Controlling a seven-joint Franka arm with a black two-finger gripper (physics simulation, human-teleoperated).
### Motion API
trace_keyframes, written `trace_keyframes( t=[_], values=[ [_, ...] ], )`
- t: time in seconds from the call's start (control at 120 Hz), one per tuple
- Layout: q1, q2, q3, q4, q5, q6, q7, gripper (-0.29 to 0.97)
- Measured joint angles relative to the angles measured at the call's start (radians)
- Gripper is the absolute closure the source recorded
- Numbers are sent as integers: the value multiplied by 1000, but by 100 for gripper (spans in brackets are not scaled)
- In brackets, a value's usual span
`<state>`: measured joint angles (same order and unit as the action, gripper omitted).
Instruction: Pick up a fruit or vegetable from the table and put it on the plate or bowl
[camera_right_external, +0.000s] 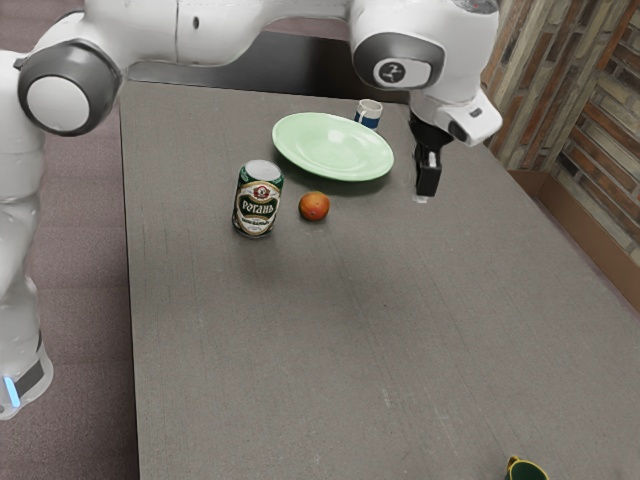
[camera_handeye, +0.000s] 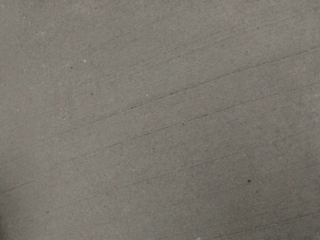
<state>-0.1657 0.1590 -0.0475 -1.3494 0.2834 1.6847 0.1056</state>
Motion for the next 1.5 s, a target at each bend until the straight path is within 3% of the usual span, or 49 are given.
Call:
trace_keyframes(
  t=[0.45,0.525,0.583,0.658,0.717,1.0,1.167,1.5],
  values=[
    [7,39,12,-18,16,-9,-6,0],
    [-5,12,57,-79,-42,-40,-61,0],
    [4,-88,99,-238,-95,-25,-105,0],
    [46,-208,118,-415,-149,21,-155,0],
    [96,-245,118,-470,-185,48,-188,0],
    [219,-284,105,-541,-341,109,-372,0],
    [381,-276,-11,-537,-377,122,-465,0],
    [394,-220,-25,-513,-402,126,-597,0]
  ],
)
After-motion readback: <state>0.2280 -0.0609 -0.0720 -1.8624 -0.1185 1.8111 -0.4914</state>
